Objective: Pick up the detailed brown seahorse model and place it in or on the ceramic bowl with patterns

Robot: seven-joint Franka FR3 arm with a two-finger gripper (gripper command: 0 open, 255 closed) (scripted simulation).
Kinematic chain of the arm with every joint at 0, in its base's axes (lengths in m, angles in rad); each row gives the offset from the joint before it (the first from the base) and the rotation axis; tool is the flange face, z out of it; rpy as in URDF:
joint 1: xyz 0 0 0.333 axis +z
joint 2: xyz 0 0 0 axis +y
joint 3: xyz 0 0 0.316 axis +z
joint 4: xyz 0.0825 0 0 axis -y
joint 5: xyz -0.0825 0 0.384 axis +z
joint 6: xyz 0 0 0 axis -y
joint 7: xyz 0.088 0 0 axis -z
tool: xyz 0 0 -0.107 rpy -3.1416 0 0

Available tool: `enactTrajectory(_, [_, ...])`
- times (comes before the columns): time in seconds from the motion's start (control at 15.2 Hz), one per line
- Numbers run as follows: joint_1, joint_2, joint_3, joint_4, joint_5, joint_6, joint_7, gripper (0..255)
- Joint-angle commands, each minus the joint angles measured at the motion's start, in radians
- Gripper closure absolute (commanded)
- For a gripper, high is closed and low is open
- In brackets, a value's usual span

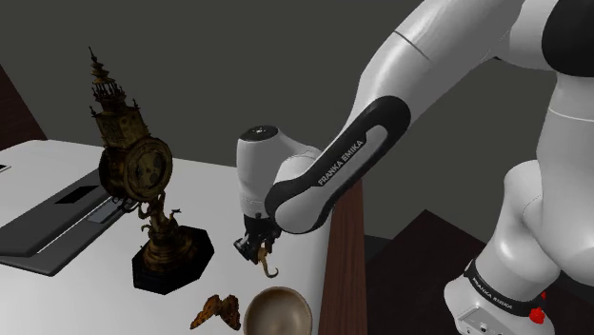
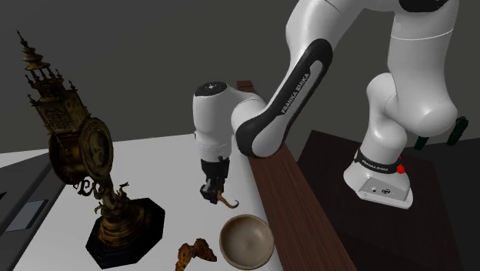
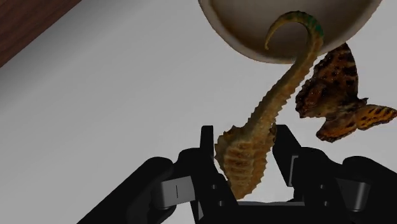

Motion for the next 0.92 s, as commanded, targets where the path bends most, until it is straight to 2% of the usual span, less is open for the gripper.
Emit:
enactTrajectory(0.0, [0.026, -0.036, 0.012, -0.055, -0.001, 0.020, 0.042, 255])
enactTrajectory(0.46, [0.132, -0.120, 0.071, -0.174, -0.010, 0.059, 0.216, 255])
enactTrajectory(0.86, [0.143, -0.058, 0.063, -0.179, -0.036, 0.124, 0.241, 255])
